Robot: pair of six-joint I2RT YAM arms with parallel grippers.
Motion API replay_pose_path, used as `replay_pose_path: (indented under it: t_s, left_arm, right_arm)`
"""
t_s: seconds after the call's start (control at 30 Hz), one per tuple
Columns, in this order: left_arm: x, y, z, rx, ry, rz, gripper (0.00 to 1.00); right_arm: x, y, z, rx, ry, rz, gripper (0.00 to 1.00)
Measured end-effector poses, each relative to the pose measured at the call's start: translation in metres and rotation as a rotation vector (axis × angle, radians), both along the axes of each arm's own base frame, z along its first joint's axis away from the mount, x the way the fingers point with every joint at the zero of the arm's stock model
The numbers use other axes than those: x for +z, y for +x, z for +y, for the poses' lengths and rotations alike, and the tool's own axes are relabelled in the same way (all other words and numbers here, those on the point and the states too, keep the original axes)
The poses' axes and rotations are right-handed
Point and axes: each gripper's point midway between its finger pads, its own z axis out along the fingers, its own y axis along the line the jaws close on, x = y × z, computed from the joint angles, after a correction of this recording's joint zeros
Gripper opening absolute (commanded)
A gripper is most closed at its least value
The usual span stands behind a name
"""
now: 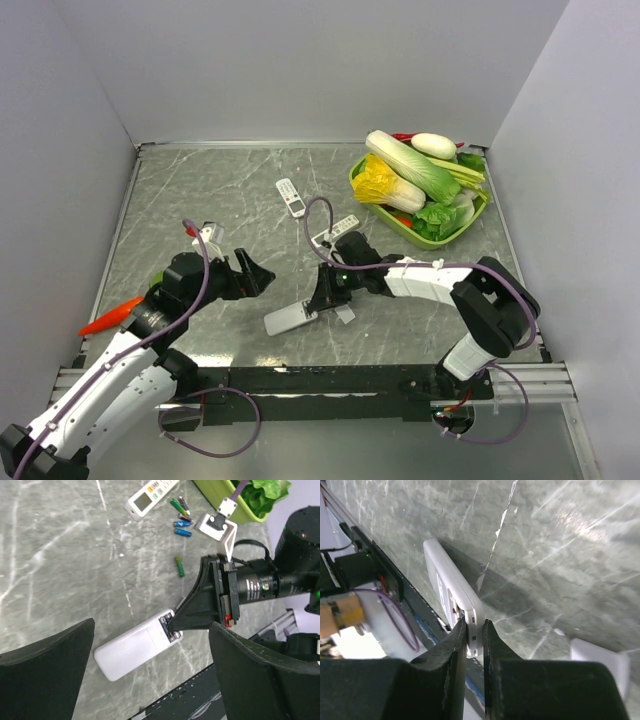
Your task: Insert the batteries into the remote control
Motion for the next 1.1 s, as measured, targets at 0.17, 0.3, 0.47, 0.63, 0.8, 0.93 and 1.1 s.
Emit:
replay_pose_path:
  t_s: [0.17,0.3,0.47,0.63,0.8,0.93,1.1]
  left_arm:
    - [0.007,0.000,0.009,0.022,0.041,-0.024,0.99]
    - [0.020,0.004,0.013,0.033,0.065,-0.065,0.99]
    - [0.029,0.008,0.021,0.053,0.108,-0.104,0.99]
    - [0.033,0.010,0.032,0.081,0.158,-0.152,0.99]
    - [0.045,0.010,0.043,0.103,0.192,-0.230,0.99]
    - [0.056,0.009,0.050,0.119,0.200,-0.293,0.99]
    - [0.063,0.009,0.058,0.151,0.212,-0.328,0.99]
  right_arm:
    - [-0.003,-0.007,0.007,-0.024,-0.013,0.031,0.20]
    - [-0.007,-0.008,0.006,-0.052,-0.043,0.037,0.38]
    - [-0.024,-0.014,-0.012,-0.072,-0.163,0.039,0.52]
    - [-0.028,-0.025,-0.022,-0.017,-0.256,0.015,0.67]
    - [-0.004,-0.016,-0.028,0.026,-0.307,-0.086,0.75]
    - [0.007,-0.005,-0.042,0.010,-0.360,-0.154,0.75]
    - [-0.003,0.000,-0.066,-0.031,-0.443,-0.141,0.75]
